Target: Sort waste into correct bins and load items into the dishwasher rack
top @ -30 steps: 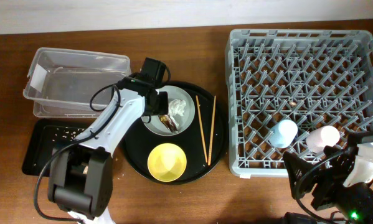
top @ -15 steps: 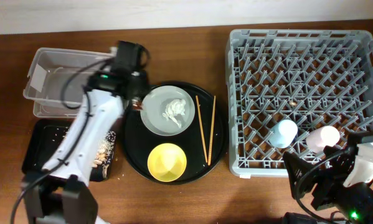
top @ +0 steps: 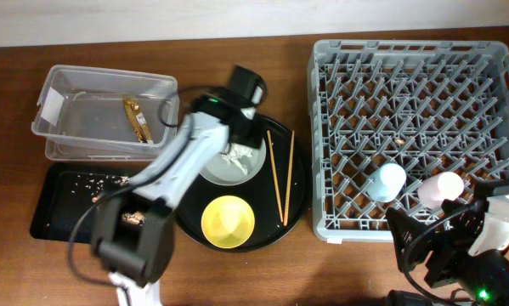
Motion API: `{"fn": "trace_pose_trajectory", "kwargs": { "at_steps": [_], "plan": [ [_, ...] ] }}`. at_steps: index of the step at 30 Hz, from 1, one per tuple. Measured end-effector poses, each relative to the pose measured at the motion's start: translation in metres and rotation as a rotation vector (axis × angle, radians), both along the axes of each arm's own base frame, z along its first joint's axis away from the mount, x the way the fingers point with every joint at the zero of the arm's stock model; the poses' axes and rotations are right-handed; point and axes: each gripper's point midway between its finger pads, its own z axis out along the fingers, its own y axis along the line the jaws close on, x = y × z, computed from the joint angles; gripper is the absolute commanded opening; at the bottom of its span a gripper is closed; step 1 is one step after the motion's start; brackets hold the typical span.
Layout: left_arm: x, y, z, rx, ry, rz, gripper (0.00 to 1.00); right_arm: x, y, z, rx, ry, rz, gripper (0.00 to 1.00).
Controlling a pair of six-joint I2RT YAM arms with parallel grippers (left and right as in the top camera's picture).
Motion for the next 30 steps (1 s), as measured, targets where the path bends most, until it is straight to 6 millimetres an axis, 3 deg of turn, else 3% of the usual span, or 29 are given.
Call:
{"fn": "trace_pose_trajectory", "kwargs": {
  "at_steps": [1, 2, 4, 6, 7, 8, 9, 10, 11, 13, 14, 15, 16, 18, 20, 22, 25, 26, 27, 28, 30],
  "plan": [
    [-0.006, -0.006, -0.037, 0.056, 0.061, -0.025, 0.53, 0.000, 0.000, 0.000, 0.000, 0.000, 0.000, 0.99],
    [-0.009, 0.001, -0.074, 0.115, 0.127, -0.025, 0.02, 0.000, 0.000, 0.000, 0.001, 0.000, 0.000, 0.99],
    [-0.019, 0.008, -0.080, 0.149, 0.178, -0.028, 0.00, 0.000, 0.000, 0.000, 0.000, 0.000, 0.000, 0.99],
    [-0.024, 0.017, -0.059, 0.195, 0.209, -0.021, 0.00, 0.000, 0.000, 0.000, 0.000, 0.001, 0.000, 0.99],
    [-0.012, 0.021, -0.029, 0.188, 0.155, 0.000, 0.00, 0.000, 0.000, 0.000, 0.000, 0.000, 0.000, 0.99],
    [0.006, 0.029, 0.014, 0.147, 0.052, 0.036, 0.00, 0.000, 0.000, 0.000, 0.000, 0.000, 0.000, 0.99],
    [0.018, 0.045, 0.059, 0.109, -0.050, 0.086, 0.00, 0.000, 0.000, 0.000, 0.000, 0.000, 0.000, 0.99],
    [0.026, 0.062, 0.086, 0.089, -0.115, 0.130, 0.00, 0.000, 0.000, 0.000, 0.000, 0.000, 0.000, 0.99],
    [0.035, 0.089, 0.108, 0.087, -0.170, 0.209, 0.00, 0.000, 0.000, 0.000, 0.000, 0.001, 0.000, 0.99],
    [0.051, 0.144, 0.110, 0.109, -0.195, 0.371, 0.00, 0.000, 0.000, 0.000, 0.000, 0.001, 0.000, 0.99],
    [0.061, 0.169, 0.108, 0.092, -0.207, 0.450, 0.08, 0.000, 0.000, 0.000, 0.000, 0.001, -0.001, 0.99],
    [0.068, 0.206, 0.102, 0.078, -0.202, 0.542, 0.69, 0.000, 0.000, 0.000, 0.000, 0.001, 0.000, 0.99],
    [0.073, 0.230, 0.095, 0.058, -0.193, 0.598, 0.99, 0.000, 0.000, 0.000, 0.001, 0.001, 0.000, 0.99],
    [0.081, 0.251, 0.065, 0.035, -0.136, 0.635, 0.99, 0.000, 0.000, 0.000, 0.000, 0.000, 0.000, 0.99],
    [0.067, 0.244, 0.040, 0.039, -0.029, 0.596, 0.99, 0.000, 0.000, 0.000, 0.000, 0.000, 0.000, 0.99],
    [0.054, 0.234, 0.053, 0.037, -0.012, 0.563, 0.99, 0.000, 0.000, 0.000, 0.000, -0.001, 0.000, 0.99],
    [0.004, 0.197, 0.133, 0.013, -0.079, 0.465, 0.99, 0.001, 0.000, 0.001, -0.001, -0.002, 0.000, 0.99],
    [-0.022, 0.172, 0.174, -0.019, -0.153, 0.399, 0.99, 0.000, 0.000, 0.001, -0.001, -0.003, 0.000, 0.99],
    [-0.044, 0.154, 0.198, -0.036, -0.191, 0.344, 0.99, 0.000, 0.000, 0.001, -0.001, -0.003, 0.000, 0.99],
    [-0.071, 0.133, 0.217, -0.050, -0.215, 0.274, 1.00, 0.000, 0.000, 0.001, -0.001, -0.003, 0.000, 0.98],
    [-0.120, 0.098, 0.235, -0.050, -0.229, 0.126, 0.99, 0.001, 0.000, 0.000, 0.000, -0.001, 0.000, 0.99]
  ]
}}
